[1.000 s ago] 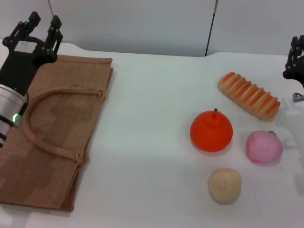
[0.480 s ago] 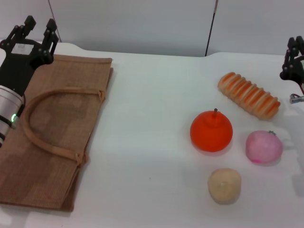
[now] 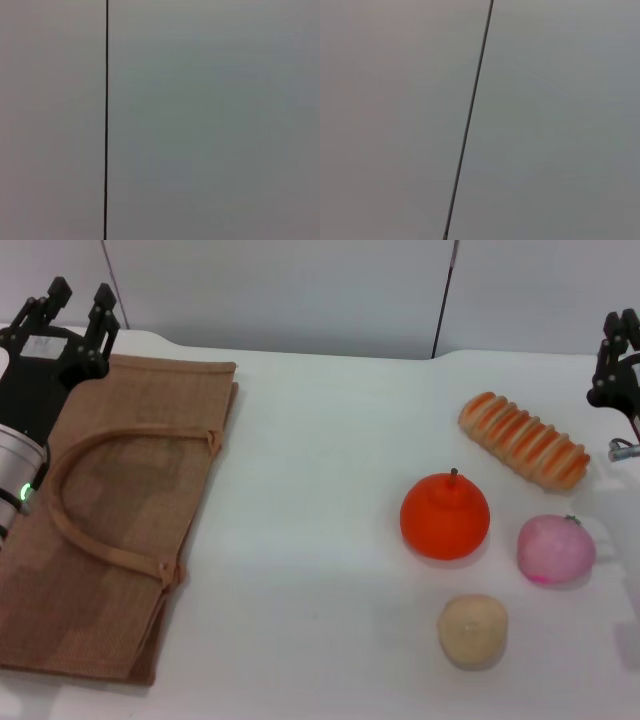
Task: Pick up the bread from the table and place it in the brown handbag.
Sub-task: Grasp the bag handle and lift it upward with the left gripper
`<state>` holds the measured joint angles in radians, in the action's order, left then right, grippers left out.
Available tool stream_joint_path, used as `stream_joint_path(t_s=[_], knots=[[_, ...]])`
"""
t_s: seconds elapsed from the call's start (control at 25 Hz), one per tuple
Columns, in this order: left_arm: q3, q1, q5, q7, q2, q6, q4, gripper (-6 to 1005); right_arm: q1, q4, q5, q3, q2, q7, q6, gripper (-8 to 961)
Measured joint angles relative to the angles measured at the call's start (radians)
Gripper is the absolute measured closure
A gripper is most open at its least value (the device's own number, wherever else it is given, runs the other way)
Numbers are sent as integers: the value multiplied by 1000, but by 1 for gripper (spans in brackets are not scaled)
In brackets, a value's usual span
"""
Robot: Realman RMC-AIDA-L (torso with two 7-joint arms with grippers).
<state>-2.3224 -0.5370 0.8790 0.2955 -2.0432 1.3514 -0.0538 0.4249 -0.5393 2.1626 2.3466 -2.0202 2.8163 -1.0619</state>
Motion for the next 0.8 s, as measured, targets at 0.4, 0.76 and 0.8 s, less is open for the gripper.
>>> stream_joint_path(t_s=[0.4,0.76,0.8], knots=[[0,4,0,-1,-1,0,0,495,1,-2,2,17,0,0,-7,855],[0,14,9,0,-2,8,-7,496,5,-1,2,28,0,0,-7,854],[0,14,9,0,-2,8,-7,496,5,-1,2,28,0,0,-8,854]])
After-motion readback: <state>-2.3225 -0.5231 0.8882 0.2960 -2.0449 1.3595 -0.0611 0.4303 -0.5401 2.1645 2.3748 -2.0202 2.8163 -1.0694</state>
